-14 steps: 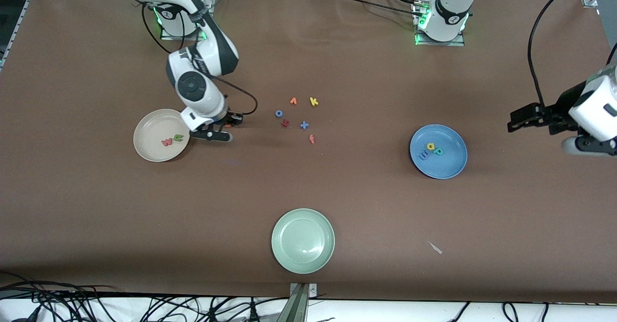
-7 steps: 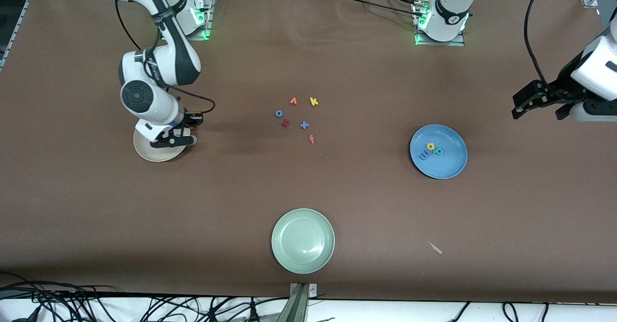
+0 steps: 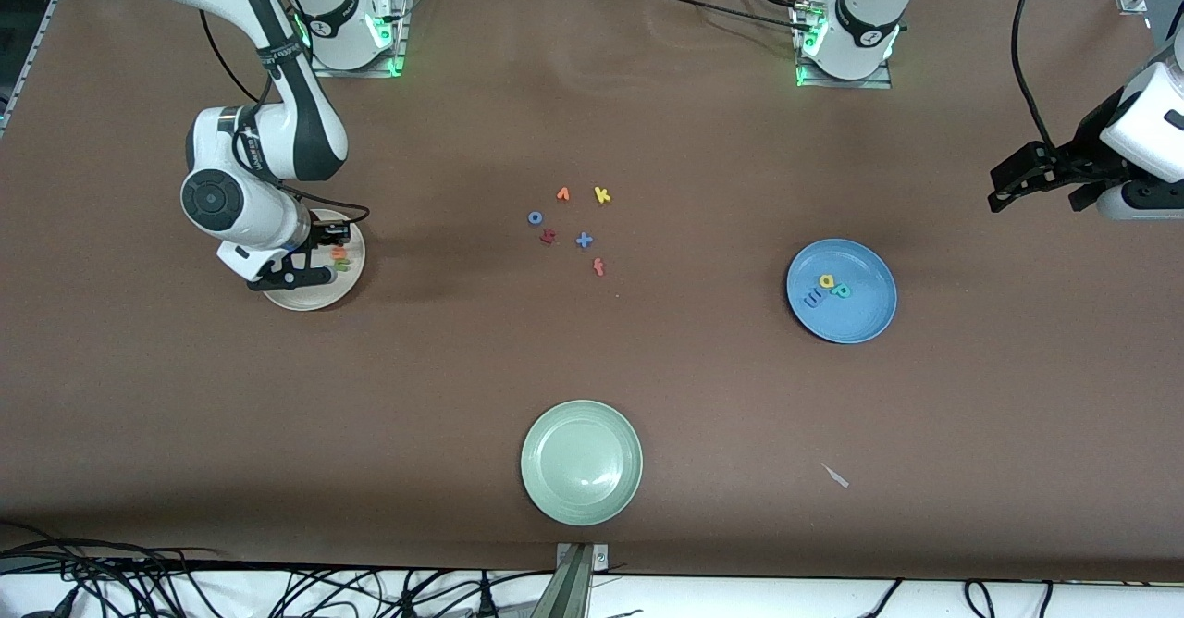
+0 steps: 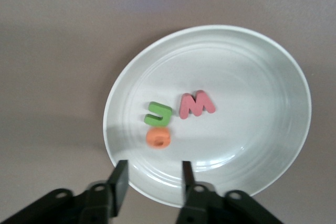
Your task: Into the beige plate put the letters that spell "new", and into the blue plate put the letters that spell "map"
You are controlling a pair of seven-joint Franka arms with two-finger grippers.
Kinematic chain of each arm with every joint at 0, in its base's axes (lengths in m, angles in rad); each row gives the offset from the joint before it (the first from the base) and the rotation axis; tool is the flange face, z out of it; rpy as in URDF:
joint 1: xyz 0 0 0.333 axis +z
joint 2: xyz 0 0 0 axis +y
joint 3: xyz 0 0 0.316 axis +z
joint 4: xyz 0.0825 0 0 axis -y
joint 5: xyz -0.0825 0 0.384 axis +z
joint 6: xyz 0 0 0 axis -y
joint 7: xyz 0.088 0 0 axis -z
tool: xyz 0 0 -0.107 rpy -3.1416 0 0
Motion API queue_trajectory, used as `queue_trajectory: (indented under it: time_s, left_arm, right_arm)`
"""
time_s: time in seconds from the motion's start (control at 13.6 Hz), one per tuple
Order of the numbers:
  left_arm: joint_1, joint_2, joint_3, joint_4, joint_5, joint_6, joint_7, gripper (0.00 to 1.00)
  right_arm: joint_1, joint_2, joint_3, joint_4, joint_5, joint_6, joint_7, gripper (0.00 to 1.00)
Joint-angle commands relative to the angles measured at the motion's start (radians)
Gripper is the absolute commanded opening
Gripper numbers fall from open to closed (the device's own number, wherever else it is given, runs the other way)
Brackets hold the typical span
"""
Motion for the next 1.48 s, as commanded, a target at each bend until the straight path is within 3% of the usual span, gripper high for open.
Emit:
queue_trajectory:
  time_s: [0.0,0.74,1.11,1.25,1.4]
  left_arm:
    - [0.002,-0.007,0.001,0.006,-0.018,-0.026,0.023,1.00]
    - [-0.007,-0.005,-0.005,0.010,-0.020,-0.027,0.023,1.00]
    - [-0.007,-0.005,-0.005,0.015,-0.020,-0.029,0.021,1.00]
    - [-0.007,-0.005,-0.005,0.015,-0.020,-0.029,0.023,1.00]
    - [-0.007,-0.005,-0.005,0.015,-0.020,-0.029,0.023,1.00]
  right_arm:
    - [-0.001,-0.002,0.001,0.088,0.014,-0.128,-0.001,1.00]
    - [0.006,-0.001,0.006,0.543,0.017,-0.725,-0.012,1.00]
    - [-0.036,-0.040,0.010,0.624,0.015,-0.803,-0.035,1.00]
    - [-0.153,-0.103,0.113,0.616,0.003,-0.783,-0.035,1.00]
    - [-0.207,-0.148,0.155,0.613,-0.032,-0.782,-0.030,1.00]
